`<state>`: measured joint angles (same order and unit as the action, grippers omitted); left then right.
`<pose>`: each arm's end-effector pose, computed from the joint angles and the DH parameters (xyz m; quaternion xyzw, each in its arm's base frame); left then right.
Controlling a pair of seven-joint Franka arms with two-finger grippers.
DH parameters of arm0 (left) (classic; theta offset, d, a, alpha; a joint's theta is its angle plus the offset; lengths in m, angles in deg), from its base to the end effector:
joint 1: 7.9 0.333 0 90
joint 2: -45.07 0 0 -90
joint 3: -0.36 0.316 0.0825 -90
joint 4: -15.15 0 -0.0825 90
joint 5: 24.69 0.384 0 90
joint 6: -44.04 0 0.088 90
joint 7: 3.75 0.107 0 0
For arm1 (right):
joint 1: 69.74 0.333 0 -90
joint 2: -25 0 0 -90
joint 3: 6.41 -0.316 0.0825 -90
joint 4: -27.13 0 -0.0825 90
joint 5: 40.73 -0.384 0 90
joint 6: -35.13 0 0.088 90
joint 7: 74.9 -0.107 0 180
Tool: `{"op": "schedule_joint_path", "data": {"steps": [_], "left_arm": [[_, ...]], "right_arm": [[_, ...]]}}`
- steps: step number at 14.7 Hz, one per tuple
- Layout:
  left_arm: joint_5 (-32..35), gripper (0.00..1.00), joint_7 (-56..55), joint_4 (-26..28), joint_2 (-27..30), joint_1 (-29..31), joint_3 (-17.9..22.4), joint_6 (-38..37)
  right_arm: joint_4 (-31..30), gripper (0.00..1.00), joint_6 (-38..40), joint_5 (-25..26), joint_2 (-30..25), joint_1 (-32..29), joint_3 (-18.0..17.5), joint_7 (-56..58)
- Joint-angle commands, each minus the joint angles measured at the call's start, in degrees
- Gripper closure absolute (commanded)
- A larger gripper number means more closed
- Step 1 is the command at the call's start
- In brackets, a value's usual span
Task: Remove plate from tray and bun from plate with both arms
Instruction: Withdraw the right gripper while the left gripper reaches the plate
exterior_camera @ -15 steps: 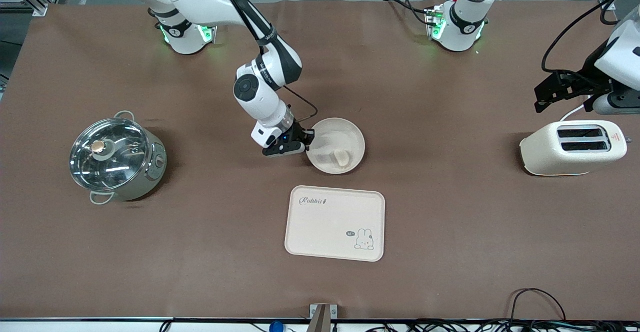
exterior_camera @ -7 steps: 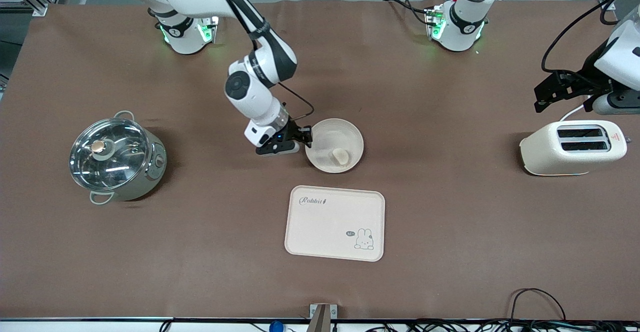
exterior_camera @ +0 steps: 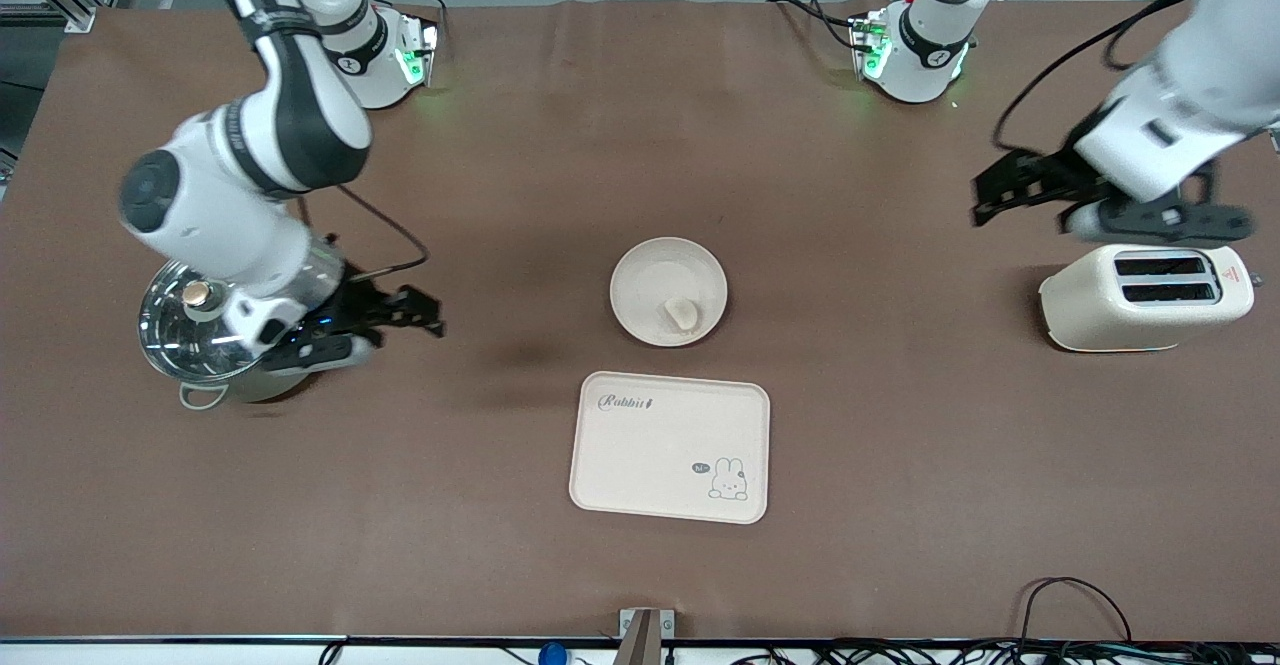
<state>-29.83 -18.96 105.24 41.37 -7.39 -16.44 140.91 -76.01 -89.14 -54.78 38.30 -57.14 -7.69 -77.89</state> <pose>0.5599 -0.1670 0.5999 0.9981 -0.0048 0.0125 0.0596 0.6152 0.1608 0.4315 -0.9913 -0.0319 -0.0511 0.1168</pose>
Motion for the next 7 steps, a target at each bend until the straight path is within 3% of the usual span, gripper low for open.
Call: {"op": "schedule_joint_path", "data": {"steps": [1,4,7], "left_arm": [[1.53,0.00,-15.06,5.96,-5.15,-5.05,-6.04,13.57],[14.86,0.00,-30.44,5.36,-16.39,-14.37,-6.40,20.53],[19.29,0.00,-38.30,-0.51,-27.46,-18.34,-6.58,23.54]], "right_arm": [[7.23,0.00,7.26,6.22,1.30,-3.35,-1.01,0.00],[8.92,0.00,14.65,8.25,0.42,-8.36,-0.92,6.74],[9.36,0.00,15.11,12.45,-0.81,-11.80,-0.92,9.41]]}}
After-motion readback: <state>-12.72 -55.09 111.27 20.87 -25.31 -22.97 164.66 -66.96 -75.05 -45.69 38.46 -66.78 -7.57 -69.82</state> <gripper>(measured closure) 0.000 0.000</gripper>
